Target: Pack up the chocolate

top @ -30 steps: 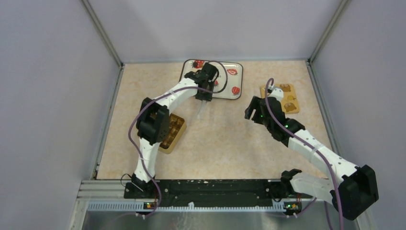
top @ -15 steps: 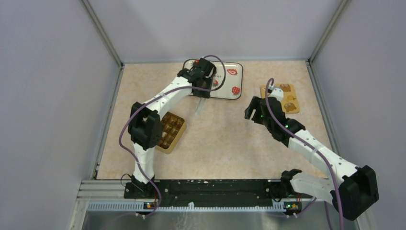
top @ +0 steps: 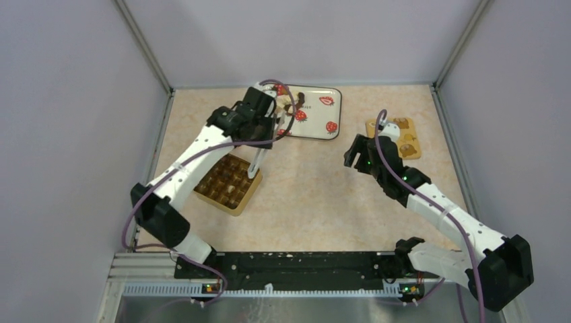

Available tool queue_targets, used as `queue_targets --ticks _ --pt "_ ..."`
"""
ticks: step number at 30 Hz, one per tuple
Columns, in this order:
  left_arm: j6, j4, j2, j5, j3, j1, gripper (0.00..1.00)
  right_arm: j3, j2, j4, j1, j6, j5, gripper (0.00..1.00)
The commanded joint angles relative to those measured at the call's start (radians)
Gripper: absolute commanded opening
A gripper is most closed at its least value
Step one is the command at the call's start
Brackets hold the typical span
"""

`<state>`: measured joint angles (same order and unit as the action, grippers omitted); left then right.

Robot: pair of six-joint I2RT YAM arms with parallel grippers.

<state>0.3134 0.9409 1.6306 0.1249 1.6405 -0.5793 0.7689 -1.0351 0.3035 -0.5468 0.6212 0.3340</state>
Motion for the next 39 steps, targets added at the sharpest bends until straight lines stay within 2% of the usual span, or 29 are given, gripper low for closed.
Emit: queue_targets --ticks 1,7,13,28,33,39 --pt "0.031 0.111 -0.183 0.032 -0.095 0.003 0.28 0.021 0.008 -0.041 0.002 0.001 -0.017 0.71" --pt "0.087 0.26 -0.358 0.027 -0.208 0.003 0.29 0.005 0.004 -0.066 0.002 0.002 -0.031 0.71" --pt "0.138 0.307 -0.451 0.047 -0.267 0.004 0.3 -0.01 -0.015 -0.097 0.002 0.006 -0.05 0.71" --pt "0.164 0.195 -0.461 0.01 -0.438 0.003 0.3 0.011 -0.024 -0.092 0.001 0.007 -0.038 0.7" --pt "0.164 0.173 -0.449 -0.028 -0.454 0.004 0.3 0.01 -0.028 -0.092 0.001 0.008 -0.039 0.7" --pt "0.163 0.182 -0.44 -0.008 -0.461 0.004 0.31 0.01 -0.032 -0.094 0.0 0.007 -0.041 0.7"
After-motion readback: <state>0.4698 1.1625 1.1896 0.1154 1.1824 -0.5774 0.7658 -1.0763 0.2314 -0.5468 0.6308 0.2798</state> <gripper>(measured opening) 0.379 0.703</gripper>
